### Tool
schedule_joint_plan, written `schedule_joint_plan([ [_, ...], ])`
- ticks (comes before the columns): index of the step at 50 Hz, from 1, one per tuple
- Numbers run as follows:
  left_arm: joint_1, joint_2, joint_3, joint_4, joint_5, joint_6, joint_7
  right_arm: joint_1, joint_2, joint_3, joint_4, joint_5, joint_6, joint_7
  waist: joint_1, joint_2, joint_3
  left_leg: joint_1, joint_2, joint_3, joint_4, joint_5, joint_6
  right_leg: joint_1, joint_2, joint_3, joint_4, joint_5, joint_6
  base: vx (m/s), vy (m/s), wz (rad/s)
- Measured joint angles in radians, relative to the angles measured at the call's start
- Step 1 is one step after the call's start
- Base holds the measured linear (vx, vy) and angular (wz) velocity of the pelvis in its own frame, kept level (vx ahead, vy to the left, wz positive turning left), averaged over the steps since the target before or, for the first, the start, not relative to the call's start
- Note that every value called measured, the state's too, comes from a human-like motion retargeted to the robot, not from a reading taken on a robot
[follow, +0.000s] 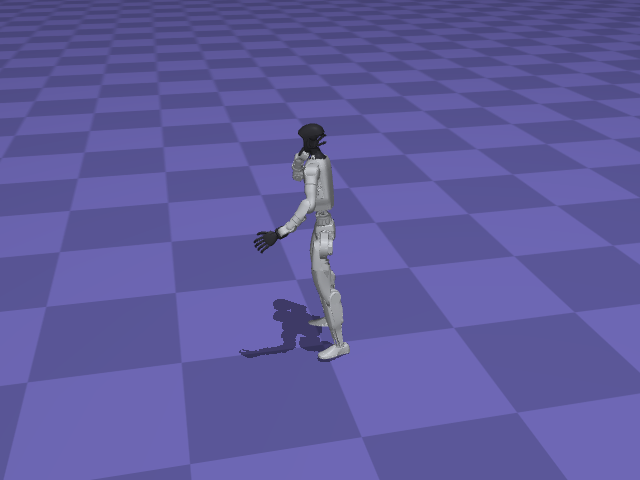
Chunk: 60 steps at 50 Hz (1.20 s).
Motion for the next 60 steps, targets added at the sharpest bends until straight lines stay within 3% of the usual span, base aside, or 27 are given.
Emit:
schedule_joint_plan([
  [11, 0.047, -0.027, -0.004, 0.015, -0.01, 0.012, -0.005, -0.007, 0.032, 0.021, 0.0, -0.032, 0.025, -0.033, 0.031, -0.087, -0.018, -0.005, 0.017, -0.008, -0.009, -0.005, -0.005, -0.004, 0.024, -0.012, -0.008, 0.015, 0.0, 0.0, 0.01, 0.01],
  [25, 0.142, -0.007, -0.038, 0.309, -0.073, 0.03, -0.007, -0.116, 0.048, 0.048, 0.017, -0.04, 0.079, -0.046, 0.142, -0.162, -0.082, -0.016, -0.024, -0.009, -0.024, -0.015, 0.026, -0.026, -0.014, 0.004, -0.006, 0.021, 0.0, 0.01, 0.08, -0.01],
  [35, 0.178, 0.005, 0.052, 0.226, -0.108, -0.001, -0.023, -0.098, -0.016, 0.052, 0.007, -0.043, 0.082, -0.015, 0.215, -0.23, -0.076, -0.011, -0.059, 0.004, -0.04, -0.013, 0.028, -0.033, -0.049, 0.024, -0.009, 0.015, 0.0, 0.01, 0.02, -0.01],
  [43, 0.171, -0.03, 0.026, 0.2, -0.042, 0.007, -0.061, -0.11, -0.059, 0.01, 0.0, -0.06, 0.07, -0.021, 0.2, -0.187, -0.087, -0.008, -0.048, 0.011, -0.027, -0.021, 0.021, -0.029, -0.042, 0.025, -0.005, 0.003, 0.0, 0.0, 0.0, 0.0],
  [52, 0.213, -0.076, 0.038, 0.096, -0.01, 0.001, -0.067, -0.077, -0.138, -0.074, 0.0, -0.064, 0.033, -0.034, 0.096, -0.066, -0.067, 0.002, -0.042, 0.0, -0.002, -0.03, 0.011, -0.003, -0.048, 0.011, 0.006, -0.018, 0.0, 0.0, 0.0, 0.0],
  [60, 0.198, -0.055, 0.003, 0.061, 0.016, 0.016, -0.083, -0.093, -0.109, -0.079, 0.0, -0.08, 0.046, -0.035, 0.0, 0.028, -0.031, 0.006, -0.036, -0.011, -0.001, -0.021, 0.008, 0.011, -0.043, -0.001, 0.004, -0.018, 0.0, 0.0, 0.0, 0.0],
])
